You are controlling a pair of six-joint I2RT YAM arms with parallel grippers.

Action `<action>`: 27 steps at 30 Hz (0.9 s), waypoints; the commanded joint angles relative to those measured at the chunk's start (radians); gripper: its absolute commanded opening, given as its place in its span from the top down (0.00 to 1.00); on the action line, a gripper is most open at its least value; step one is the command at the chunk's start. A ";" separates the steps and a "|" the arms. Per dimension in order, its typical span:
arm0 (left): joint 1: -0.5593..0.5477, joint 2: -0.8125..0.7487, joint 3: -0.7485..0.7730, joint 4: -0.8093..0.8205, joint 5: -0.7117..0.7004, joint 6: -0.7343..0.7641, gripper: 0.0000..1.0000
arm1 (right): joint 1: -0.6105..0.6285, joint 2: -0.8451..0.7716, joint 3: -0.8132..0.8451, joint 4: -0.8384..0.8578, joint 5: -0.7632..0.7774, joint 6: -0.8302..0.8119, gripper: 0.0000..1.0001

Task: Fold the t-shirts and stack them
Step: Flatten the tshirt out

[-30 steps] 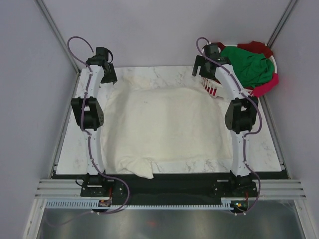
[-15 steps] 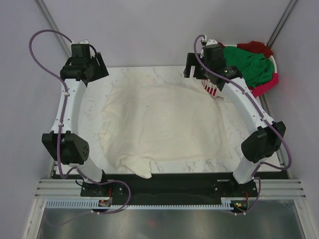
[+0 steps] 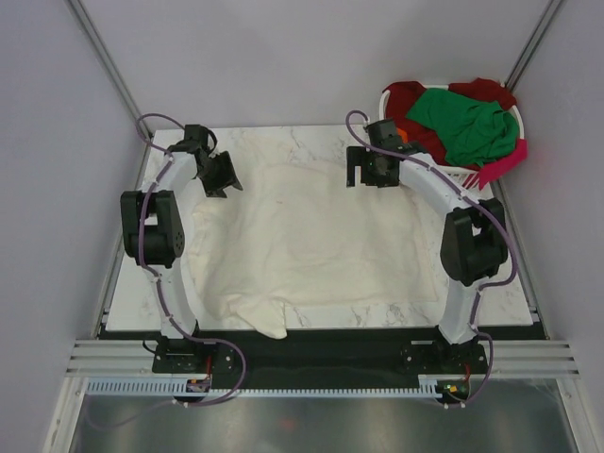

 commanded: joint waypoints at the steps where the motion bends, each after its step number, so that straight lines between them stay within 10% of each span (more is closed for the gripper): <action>1: 0.002 0.084 0.048 0.033 -0.003 -0.037 0.38 | -0.005 0.113 0.083 0.030 -0.047 -0.012 0.02; 27: 0.269 0.466 0.597 -0.173 -0.265 0.025 0.38 | 0.027 0.741 0.700 0.058 -0.308 0.128 0.02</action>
